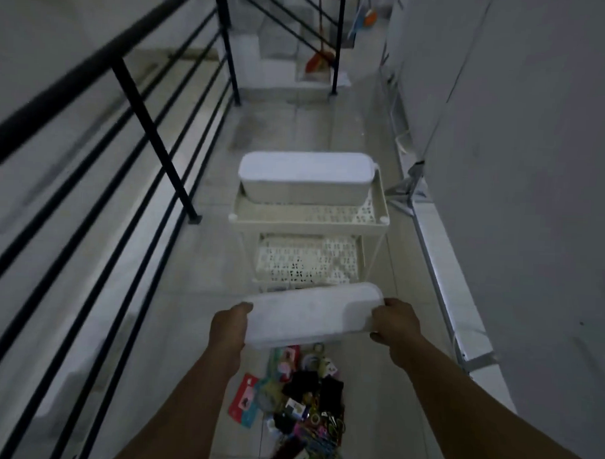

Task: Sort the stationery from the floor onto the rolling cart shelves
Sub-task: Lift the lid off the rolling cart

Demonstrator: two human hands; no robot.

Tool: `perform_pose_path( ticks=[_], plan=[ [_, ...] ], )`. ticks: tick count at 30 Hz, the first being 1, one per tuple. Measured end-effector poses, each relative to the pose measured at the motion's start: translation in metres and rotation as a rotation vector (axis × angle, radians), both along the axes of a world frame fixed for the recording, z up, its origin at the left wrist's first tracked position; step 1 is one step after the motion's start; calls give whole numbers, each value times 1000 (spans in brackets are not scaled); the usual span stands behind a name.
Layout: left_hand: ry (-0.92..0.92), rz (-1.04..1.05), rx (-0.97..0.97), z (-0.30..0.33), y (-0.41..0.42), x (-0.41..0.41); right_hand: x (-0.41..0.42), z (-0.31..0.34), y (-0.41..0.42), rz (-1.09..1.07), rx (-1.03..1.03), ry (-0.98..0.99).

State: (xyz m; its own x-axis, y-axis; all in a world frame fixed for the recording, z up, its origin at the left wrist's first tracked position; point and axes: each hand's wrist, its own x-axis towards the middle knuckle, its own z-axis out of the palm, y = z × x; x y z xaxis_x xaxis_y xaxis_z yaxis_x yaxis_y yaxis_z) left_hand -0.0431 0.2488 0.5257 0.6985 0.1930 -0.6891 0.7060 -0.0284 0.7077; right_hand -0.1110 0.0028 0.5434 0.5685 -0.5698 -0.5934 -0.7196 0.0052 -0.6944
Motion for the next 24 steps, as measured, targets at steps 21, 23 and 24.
perform_pose_path(
  ticks=[21,23,24],
  plan=[
    [-358,-218,-42,187,-10,132,115,194,-2,-201,-110,-266],
    [-361,-254,-47,180,-12,141,122,186,-6,-209,-79,-267],
    [-369,-270,-44,177,-13,145,125,182,-8,-203,-57,-264]
  ],
)
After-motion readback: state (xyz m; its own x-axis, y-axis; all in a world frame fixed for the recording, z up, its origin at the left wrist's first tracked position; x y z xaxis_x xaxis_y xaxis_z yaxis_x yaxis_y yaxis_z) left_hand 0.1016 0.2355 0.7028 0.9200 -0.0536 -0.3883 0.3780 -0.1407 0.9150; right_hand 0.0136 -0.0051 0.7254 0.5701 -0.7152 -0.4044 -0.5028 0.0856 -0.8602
